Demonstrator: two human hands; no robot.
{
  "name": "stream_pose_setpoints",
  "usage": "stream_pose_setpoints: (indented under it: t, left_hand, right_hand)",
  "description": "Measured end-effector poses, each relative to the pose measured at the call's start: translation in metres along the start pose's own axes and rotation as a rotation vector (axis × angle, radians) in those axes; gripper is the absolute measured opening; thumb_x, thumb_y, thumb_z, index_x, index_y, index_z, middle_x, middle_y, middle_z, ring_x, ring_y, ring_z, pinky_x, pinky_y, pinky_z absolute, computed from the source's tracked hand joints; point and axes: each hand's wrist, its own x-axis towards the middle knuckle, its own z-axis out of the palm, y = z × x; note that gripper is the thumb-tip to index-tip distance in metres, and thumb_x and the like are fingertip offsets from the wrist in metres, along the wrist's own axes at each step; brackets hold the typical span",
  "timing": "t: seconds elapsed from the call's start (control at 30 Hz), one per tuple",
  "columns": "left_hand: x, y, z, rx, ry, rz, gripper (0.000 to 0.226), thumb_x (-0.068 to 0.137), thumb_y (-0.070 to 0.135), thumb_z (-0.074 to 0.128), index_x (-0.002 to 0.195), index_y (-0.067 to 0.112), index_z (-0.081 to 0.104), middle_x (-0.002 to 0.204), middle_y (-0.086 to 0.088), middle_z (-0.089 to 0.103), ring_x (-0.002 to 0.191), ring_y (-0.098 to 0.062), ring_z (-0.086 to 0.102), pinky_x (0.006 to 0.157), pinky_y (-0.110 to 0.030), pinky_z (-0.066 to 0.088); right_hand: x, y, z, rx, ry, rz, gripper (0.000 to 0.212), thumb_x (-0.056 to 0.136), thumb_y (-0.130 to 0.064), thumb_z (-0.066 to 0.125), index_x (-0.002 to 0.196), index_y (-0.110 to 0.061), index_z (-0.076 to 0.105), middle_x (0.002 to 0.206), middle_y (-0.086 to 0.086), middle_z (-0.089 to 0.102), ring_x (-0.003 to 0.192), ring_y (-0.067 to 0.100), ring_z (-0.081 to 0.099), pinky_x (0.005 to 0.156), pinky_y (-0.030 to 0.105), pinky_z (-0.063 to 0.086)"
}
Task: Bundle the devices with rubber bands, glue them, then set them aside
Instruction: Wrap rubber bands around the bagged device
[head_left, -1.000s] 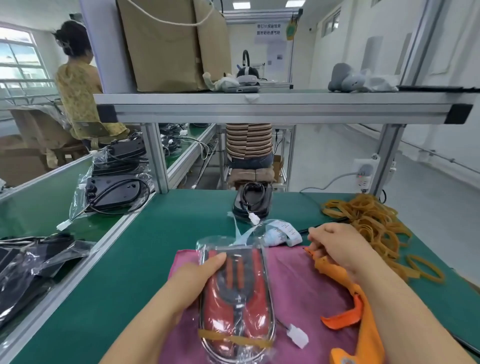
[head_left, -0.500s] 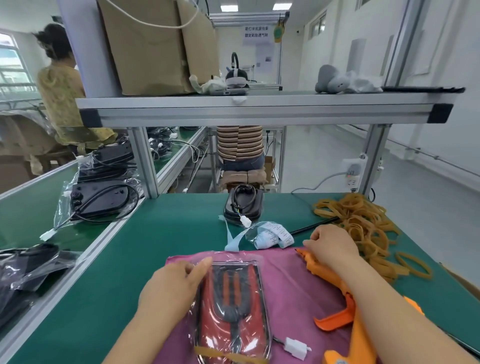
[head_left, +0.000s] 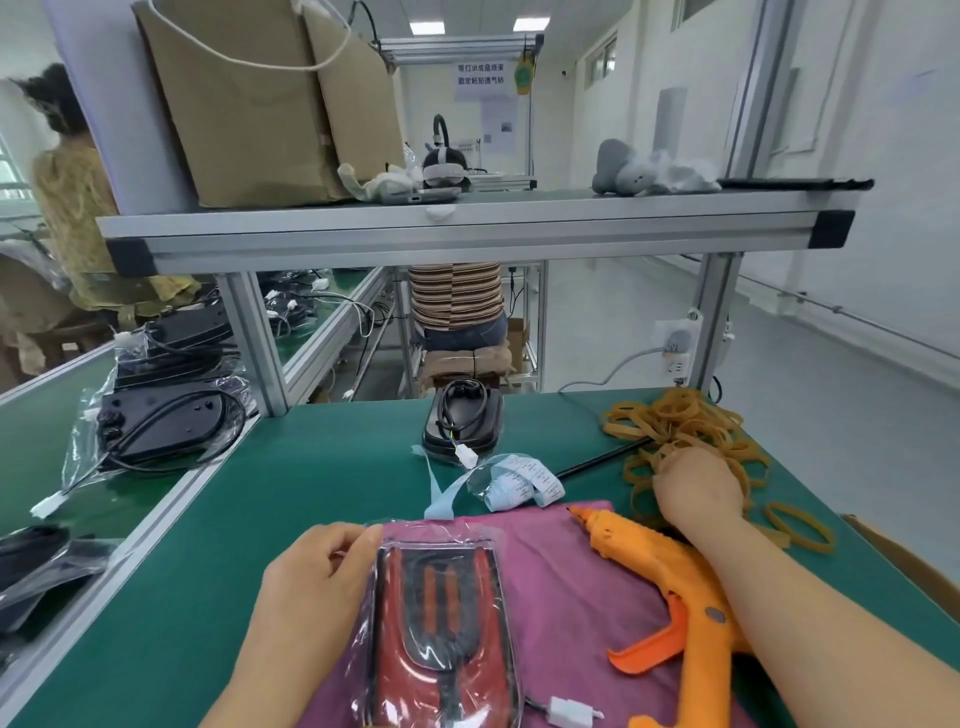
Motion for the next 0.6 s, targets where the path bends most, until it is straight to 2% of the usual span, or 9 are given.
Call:
stream_pose_setpoints:
  t: [0.1,0.17,0.23,0.3,0.37,0.47,0.53,0.6]
  left_hand:
    - [0.001,0.003,0.002,-0.044,0.02,-0.007,0.019,0.091,0.042,0.063,0.075,0.035,0.07,0.08,0.017,0.069,0.075,0.007,0.06,0.064,-0.015,0.04]
    - [0.003,0.004,0.004,-0.061,0.016,-0.002,0.018,0.092,0.041,0.063,0.076,0.036,0.07,0.08,0.019,0.069,0.077,0.006,0.06,0.066,-0.016,0.04]
    - [0.004,0.003,0.005,-0.061,0.001,-0.007,0.018,0.092,0.041,0.063,0.077,0.036,0.071,0.079,0.025,0.068,0.079,0.004,0.061,0.066,-0.019,0.042]
    - [0.003,0.002,0.005,-0.058,-0.011,-0.012,0.017,0.092,0.041,0.062,0.078,0.037,0.071,0.08,0.03,0.067,0.08,0.003,0.062,0.067,-0.021,0.043]
    - [0.002,0.001,0.006,-0.066,-0.014,-0.011,0.017,0.092,0.038,0.063,0.078,0.037,0.071,0.08,0.031,0.067,0.081,0.002,0.063,0.067,-0.022,0.043]
    - [0.0,0.003,0.006,-0.081,-0.018,-0.014,0.016,0.092,0.036,0.064,0.078,0.037,0.071,0.08,0.03,0.067,0.08,0.002,0.063,0.066,-0.021,0.043]
    - [0.001,0.006,0.006,-0.08,-0.015,-0.011,0.016,0.092,0.037,0.064,0.078,0.037,0.071,0.081,0.031,0.066,0.078,0.003,0.063,0.066,-0.021,0.043]
    - [0.002,0.008,0.004,-0.081,-0.005,-0.007,0.015,0.092,0.038,0.064,0.078,0.037,0.071,0.082,0.031,0.067,0.076,0.005,0.062,0.065,-0.021,0.043]
  right_hand:
    - [0.003,-0.001,-0.01,0.125,0.079,-0.024,0.02,0.095,-0.012,0.051,0.089,-0.018,0.069,0.097,0.007,0.07,0.087,0.026,0.063,0.063,0.03,0.049]
    - [0.005,-0.002,-0.015,0.101,0.063,-0.053,0.02,0.094,-0.009,0.05,0.092,-0.013,0.069,0.096,0.008,0.069,0.09,0.027,0.064,0.069,0.035,0.054]
    - [0.006,-0.003,-0.02,-0.041,-0.04,-0.1,0.016,0.093,-0.01,0.054,0.095,-0.012,0.069,0.098,0.007,0.07,0.091,0.025,0.065,0.075,0.034,0.057]
    - [0.005,-0.002,-0.019,-0.151,-0.177,-0.156,0.01,0.088,-0.018,0.067,0.097,-0.016,0.071,0.101,0.002,0.069,0.092,0.02,0.065,0.079,0.031,0.057]
    - [0.005,0.003,-0.01,-0.167,-0.254,-0.187,0.014,0.085,-0.025,0.074,0.097,-0.019,0.072,0.1,-0.001,0.069,0.092,0.018,0.064,0.08,0.03,0.056]
    - [0.002,0.004,-0.001,-0.159,-0.236,-0.178,0.011,0.087,-0.027,0.069,0.087,-0.016,0.069,0.088,0.001,0.068,0.086,0.02,0.065,0.071,0.032,0.057]
    - [0.003,0.003,0.002,-0.093,-0.184,-0.147,0.013,0.088,-0.017,0.059,0.075,-0.015,0.061,0.078,0.001,0.063,0.075,0.02,0.062,0.057,0.029,0.05]
    - [0.004,0.002,0.0,-0.046,-0.136,-0.129,0.017,0.089,-0.013,0.053,0.073,-0.016,0.057,0.075,0.0,0.06,0.068,0.017,0.058,0.05,0.026,0.042]
